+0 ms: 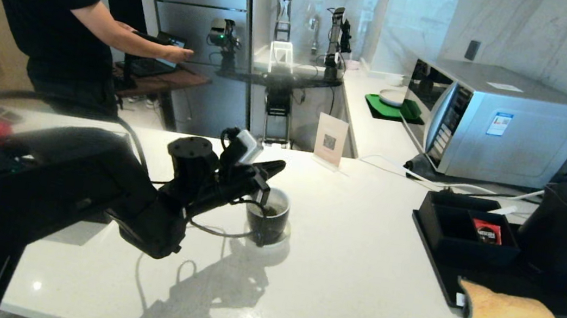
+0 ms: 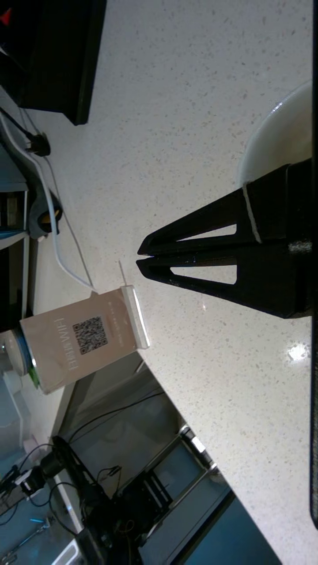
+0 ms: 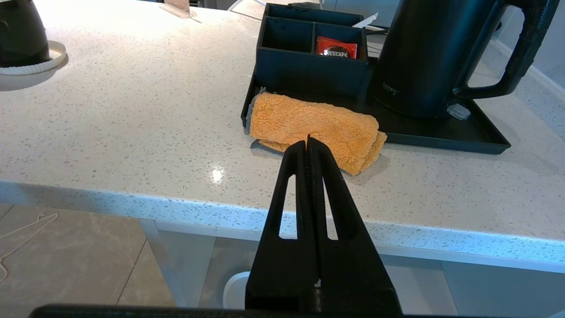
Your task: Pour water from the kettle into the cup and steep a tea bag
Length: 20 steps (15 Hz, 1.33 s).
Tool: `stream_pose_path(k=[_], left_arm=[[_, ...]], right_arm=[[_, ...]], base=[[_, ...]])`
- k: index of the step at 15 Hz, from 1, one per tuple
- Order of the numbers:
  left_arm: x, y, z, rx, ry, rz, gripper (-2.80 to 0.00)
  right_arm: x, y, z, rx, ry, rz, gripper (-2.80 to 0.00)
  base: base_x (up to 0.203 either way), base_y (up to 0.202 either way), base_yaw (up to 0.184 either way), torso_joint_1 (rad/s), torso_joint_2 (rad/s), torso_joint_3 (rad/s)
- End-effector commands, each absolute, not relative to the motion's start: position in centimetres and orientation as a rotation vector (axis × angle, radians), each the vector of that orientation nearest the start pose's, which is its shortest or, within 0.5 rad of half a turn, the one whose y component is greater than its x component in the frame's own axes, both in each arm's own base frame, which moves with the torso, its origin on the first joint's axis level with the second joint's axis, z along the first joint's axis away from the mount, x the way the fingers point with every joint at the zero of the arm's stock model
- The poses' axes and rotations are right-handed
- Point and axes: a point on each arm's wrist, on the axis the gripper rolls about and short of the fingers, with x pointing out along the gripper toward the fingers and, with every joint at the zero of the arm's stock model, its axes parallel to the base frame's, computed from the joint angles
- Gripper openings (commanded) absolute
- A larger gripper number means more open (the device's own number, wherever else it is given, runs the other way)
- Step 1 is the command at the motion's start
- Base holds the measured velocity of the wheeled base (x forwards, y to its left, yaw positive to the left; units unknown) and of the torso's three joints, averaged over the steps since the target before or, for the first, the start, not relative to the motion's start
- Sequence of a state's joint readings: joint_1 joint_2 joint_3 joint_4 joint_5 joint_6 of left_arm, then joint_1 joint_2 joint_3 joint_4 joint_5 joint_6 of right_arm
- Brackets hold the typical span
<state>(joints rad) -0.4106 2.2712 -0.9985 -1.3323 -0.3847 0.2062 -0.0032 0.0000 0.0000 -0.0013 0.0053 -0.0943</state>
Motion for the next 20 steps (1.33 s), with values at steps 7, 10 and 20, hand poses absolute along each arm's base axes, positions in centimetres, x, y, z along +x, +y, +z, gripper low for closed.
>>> stream_pose_path(k=[7, 10, 20], left_arm=[[37.1, -15.7, 13.8, 0.197, -0.256, -0.739, -2.8], [37.1, -14.8, 14.6, 0.199, -0.274, -0.717, -2.8], [36.4, -13.9, 15.1, 0.201, -0.27, -0.701, -2.8]], right_arm=[[-2.3, 0.0, 7.6, -0.095, 0.0, 0.003, -2.8], [-2.3, 0.0, 7.6, -0.095, 0.0, 0.003, -2.8], [-2.3, 0.0, 7.6, -0.095, 0.0, 0.003, -2.8]], base=[[0.0, 0.0, 0.0, 0.0, 0.0, 0.0], [0.0, 0.0, 0.0, 0.0, 0.0, 0.0], [0.0, 0.0, 0.0, 0.0, 0.0, 0.0]])
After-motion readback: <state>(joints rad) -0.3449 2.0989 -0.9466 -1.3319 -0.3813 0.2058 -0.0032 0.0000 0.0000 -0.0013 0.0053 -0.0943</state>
